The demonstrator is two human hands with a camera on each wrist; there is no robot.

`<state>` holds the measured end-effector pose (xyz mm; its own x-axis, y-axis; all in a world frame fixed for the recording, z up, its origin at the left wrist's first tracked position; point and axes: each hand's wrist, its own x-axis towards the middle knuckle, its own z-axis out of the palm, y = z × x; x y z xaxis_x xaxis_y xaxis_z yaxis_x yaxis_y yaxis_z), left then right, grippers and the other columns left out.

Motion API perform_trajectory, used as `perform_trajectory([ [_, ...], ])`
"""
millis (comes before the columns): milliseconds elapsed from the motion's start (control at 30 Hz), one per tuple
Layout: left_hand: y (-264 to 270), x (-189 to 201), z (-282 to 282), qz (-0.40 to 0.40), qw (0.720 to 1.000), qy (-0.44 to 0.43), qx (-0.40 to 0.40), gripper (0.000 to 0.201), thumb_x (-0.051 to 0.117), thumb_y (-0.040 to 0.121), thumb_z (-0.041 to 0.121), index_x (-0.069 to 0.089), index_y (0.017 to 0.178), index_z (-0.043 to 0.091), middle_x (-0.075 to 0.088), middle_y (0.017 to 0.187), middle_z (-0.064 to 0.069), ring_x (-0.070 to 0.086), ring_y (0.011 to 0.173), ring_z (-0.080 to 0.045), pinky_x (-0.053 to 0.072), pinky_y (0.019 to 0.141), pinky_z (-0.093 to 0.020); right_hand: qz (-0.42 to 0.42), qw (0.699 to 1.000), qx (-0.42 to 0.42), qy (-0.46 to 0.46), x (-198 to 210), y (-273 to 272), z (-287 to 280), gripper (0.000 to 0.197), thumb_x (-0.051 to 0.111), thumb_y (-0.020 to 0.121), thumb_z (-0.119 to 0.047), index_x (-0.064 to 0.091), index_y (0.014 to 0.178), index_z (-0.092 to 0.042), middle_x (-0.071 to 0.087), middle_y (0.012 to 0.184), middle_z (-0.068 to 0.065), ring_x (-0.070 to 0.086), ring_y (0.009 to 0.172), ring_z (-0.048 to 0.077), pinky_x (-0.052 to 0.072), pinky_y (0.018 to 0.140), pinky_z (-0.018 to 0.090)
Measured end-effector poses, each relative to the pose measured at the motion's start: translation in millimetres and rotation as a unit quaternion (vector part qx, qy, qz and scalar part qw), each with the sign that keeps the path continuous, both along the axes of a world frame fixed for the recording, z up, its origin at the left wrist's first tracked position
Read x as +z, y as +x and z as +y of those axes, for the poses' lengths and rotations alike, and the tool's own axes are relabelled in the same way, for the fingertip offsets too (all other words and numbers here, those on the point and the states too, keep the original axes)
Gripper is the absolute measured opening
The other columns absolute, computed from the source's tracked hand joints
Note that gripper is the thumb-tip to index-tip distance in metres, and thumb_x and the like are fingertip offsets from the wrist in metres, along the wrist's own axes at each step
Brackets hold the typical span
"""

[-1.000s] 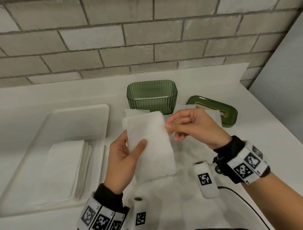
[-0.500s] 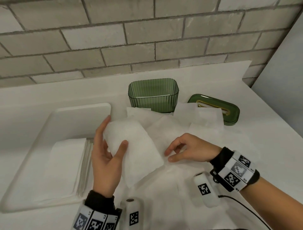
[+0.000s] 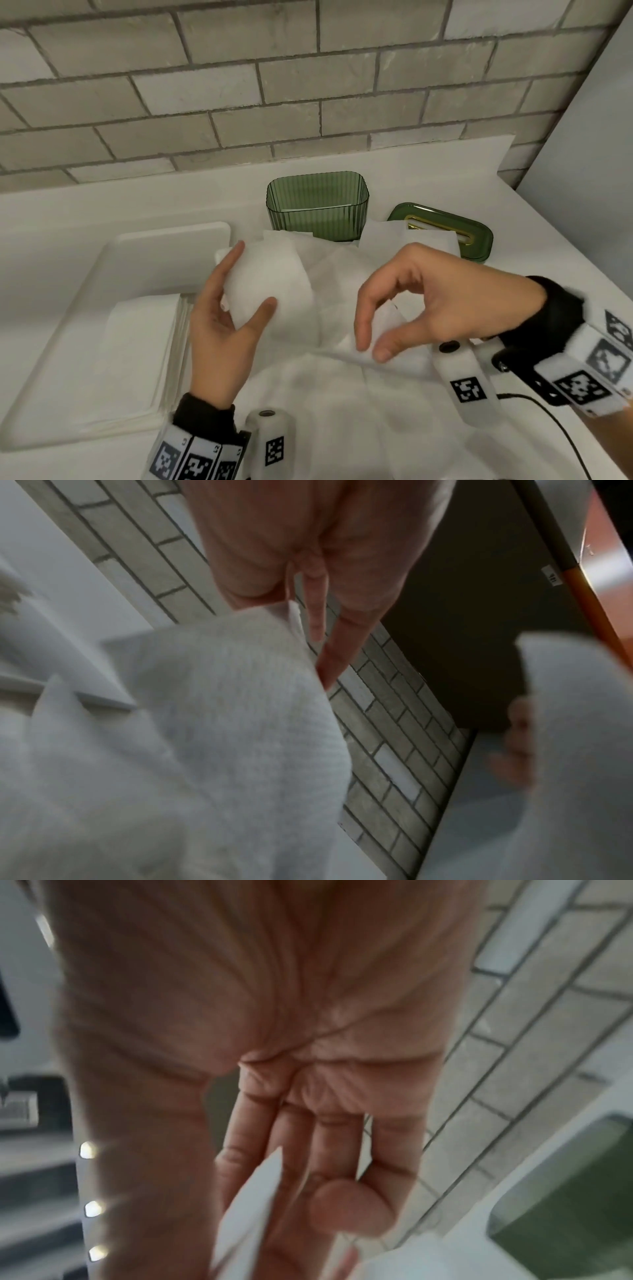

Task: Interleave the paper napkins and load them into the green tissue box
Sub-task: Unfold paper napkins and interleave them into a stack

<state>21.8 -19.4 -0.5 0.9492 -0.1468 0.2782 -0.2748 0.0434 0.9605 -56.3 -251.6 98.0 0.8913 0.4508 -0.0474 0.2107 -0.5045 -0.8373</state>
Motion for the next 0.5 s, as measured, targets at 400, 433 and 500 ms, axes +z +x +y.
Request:
perform_trajectory([
  [400, -24.6, 8.7, -24.5, 0.107, 0.978, -0.122, -0.128, 0.047, 0.035, 0.098, 0.042, 0.07, 0.12, 0.019, 0.076, 0.11, -0.005, 0.072, 0.098, -0.017, 0.059, 0.078, -0.029, -0.06, 0.964, -0.18, 0.188, -30.6, 44.9, 6.5, 0.041, 0.082, 0.069, 0.005, 0.068, 0.106, -0.004, 0.071, 0.083, 0.019, 0.069, 0.073, 0.021, 0.058, 0.073, 0.029],
  [433, -25.3, 9.4, -24.6, 0.098, 0.98, -0.119, -0.13, 0.037, 0.043, 0.098, 0.035, 0.072, 0.117, 0.021, 0.075, 0.112, -0.005, 0.072, 0.102, -0.019, 0.059, 0.079, -0.029, -0.062, 0.964, -0.183, 0.184, -32.3, 46.5, 6.8, 0.042, 0.082, 0.069, 0.004, 0.068, 0.107, -0.005, 0.072, 0.082, 0.017, 0.069, 0.072, 0.022, 0.058, 0.073, 0.032],
  [500, -27.1, 11.2, -26.2, 0.086, 0.981, -0.116, -0.133, 0.025, 0.061, 0.094, 0.013, 0.071, 0.117, 0.015, 0.074, 0.116, -0.007, 0.07, 0.108, -0.024, 0.058, 0.084, -0.03, -0.067, 0.964, -0.19, 0.175, -34.9, 49.0, 6.9, 0.044, 0.083, 0.069, 0.004, 0.067, 0.108, -0.006, 0.072, 0.081, 0.015, 0.07, 0.073, 0.023, 0.059, 0.074, 0.036],
])
